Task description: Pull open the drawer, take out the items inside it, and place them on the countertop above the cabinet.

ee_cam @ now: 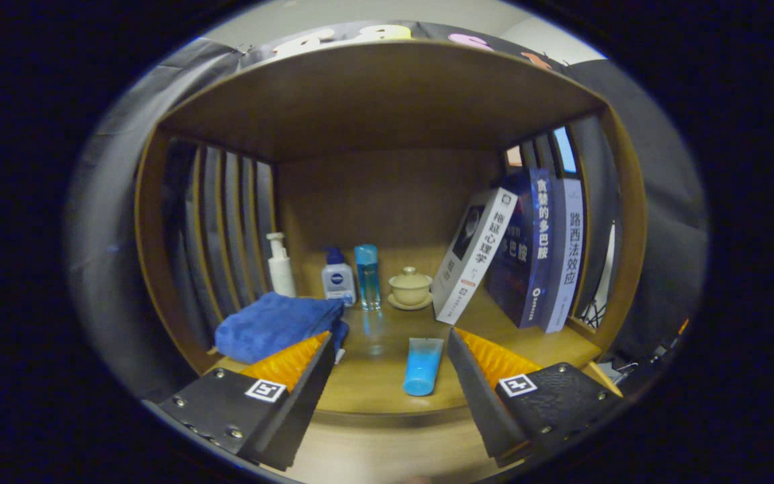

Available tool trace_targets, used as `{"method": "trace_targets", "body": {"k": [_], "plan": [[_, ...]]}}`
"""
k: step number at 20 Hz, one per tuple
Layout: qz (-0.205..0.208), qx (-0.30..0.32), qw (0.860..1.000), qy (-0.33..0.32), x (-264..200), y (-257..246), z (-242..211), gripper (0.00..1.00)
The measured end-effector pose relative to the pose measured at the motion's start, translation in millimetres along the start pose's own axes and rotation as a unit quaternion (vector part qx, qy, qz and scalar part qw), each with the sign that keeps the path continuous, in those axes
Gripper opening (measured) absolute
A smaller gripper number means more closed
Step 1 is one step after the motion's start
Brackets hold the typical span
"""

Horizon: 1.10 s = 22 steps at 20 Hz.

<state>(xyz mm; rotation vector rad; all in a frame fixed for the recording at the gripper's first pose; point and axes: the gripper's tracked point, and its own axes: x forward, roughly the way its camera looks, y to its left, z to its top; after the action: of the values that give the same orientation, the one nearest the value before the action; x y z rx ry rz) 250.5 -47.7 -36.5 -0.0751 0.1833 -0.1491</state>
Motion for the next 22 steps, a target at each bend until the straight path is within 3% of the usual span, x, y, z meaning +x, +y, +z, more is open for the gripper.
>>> {"method": "trace_targets", "body": {"k": [6,12,22], "plan": [[0.009,-0.012,0.999,-0.046,-75,20,49,0.99],[0.007,-0.027,0.997,-0.070,-159,27,65,0.99],[0.006,-0.017,0.996,-0.091,-252,21,42,0.99]]}}
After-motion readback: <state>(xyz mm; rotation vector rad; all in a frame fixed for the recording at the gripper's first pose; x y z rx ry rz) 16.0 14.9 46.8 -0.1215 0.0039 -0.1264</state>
